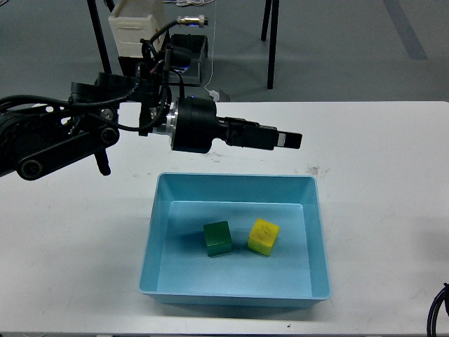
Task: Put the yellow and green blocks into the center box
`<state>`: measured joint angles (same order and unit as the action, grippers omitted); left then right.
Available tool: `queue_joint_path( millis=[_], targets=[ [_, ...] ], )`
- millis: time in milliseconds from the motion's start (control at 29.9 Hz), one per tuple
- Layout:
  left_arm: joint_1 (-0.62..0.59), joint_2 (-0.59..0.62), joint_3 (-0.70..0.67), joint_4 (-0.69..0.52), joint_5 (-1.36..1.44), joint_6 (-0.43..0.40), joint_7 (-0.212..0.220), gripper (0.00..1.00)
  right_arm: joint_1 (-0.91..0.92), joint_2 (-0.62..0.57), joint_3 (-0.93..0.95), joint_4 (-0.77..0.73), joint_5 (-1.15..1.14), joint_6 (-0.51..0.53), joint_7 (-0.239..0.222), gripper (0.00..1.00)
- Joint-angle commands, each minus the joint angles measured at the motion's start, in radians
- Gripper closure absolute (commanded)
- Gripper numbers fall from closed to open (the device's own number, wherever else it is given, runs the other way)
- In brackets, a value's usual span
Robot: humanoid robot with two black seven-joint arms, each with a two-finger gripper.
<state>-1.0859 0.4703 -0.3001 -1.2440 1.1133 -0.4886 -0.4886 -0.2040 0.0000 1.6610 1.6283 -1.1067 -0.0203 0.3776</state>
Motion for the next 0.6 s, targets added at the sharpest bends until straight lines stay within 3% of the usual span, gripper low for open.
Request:
queue_joint_path(
  millis=[0, 200, 334, 401, 468, 568],
  targets=[
    [0.196, 0.007, -0.209, -0.002, -0.220, 0.000, 0.000, 0.00, 0.043, 0.000, -0.003, 0.010, 0.027, 0.034, -0.009, 0.00],
    [0.369, 0.011, -0.364, -0.005, -0.495, 0.000, 0.000, 0.00, 0.132, 0.000, -0.067, 0.005, 0.410, 0.183, -0.026, 0.00],
    [0.444, 0.066, -0.384, -0.009, -0.758, 0.000, 0.000, 0.00, 0.161, 0.000, -0.092, 0.002, 0.671, 0.229, -0.118, 0.00],
    [0.492, 0.079, -0.386, -0.014, -0.936, 0.080, 0.000, 0.00, 0.172, 0.000, -0.087, 0.002, 0.758, 0.227, -0.166, 0.00],
    [0.535, 0.094, -0.395, -0.038, -1.155, 0.142, 0.000, 0.00, 0.172, 0.000, -0.083, 0.004, 0.838, 0.224, -0.190, 0.00],
    [0.621, 0.137, -0.430, -0.110, -1.419, 0.147, 0.000, 0.00, 0.164, 0.000, -0.081, 0.007, 0.961, 0.226, -0.210, 0.00]
  ],
)
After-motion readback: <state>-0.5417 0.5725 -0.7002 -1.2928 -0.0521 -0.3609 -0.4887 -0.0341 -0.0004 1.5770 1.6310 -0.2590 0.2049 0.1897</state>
